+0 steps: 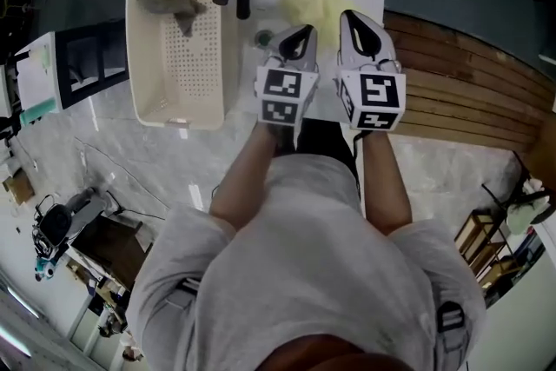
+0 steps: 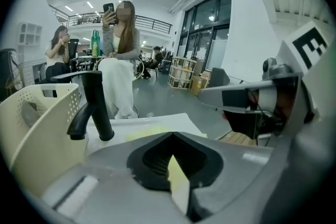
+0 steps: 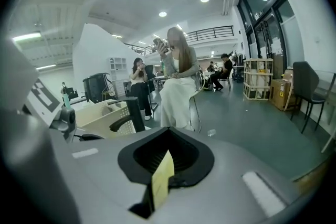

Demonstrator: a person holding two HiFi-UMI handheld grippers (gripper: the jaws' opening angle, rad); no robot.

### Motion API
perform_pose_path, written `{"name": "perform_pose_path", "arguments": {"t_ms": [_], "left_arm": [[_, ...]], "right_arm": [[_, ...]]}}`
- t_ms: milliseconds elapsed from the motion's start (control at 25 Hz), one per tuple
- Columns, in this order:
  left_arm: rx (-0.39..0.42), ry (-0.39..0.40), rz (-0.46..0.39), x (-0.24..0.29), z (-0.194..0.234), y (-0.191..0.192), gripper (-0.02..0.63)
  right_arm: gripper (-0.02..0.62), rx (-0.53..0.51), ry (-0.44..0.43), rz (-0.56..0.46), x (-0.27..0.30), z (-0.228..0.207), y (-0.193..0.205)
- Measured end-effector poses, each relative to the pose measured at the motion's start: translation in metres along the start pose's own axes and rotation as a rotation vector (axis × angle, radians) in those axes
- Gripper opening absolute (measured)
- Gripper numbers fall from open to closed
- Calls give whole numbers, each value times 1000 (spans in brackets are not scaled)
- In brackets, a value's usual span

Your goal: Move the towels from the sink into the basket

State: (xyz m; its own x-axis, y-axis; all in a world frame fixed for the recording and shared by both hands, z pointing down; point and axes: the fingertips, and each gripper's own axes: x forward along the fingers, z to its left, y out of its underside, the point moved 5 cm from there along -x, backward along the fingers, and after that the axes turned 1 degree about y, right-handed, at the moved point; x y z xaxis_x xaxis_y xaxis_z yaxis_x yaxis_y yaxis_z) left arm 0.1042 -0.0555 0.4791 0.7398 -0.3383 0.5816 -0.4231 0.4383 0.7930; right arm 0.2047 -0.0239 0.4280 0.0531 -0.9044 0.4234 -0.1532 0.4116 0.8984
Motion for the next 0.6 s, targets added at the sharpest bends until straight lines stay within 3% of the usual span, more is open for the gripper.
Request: {"name": "perform_pose_path", "arguments": {"t_ms": [440,600], "left_arm": [[41,-29,169,58,-9,21,21],[34,-20,243,76,-11,28,90]], "right_arm": [[6,113,28,35,6,-45,42],[6,143,51,41,7,-63,46]]}}
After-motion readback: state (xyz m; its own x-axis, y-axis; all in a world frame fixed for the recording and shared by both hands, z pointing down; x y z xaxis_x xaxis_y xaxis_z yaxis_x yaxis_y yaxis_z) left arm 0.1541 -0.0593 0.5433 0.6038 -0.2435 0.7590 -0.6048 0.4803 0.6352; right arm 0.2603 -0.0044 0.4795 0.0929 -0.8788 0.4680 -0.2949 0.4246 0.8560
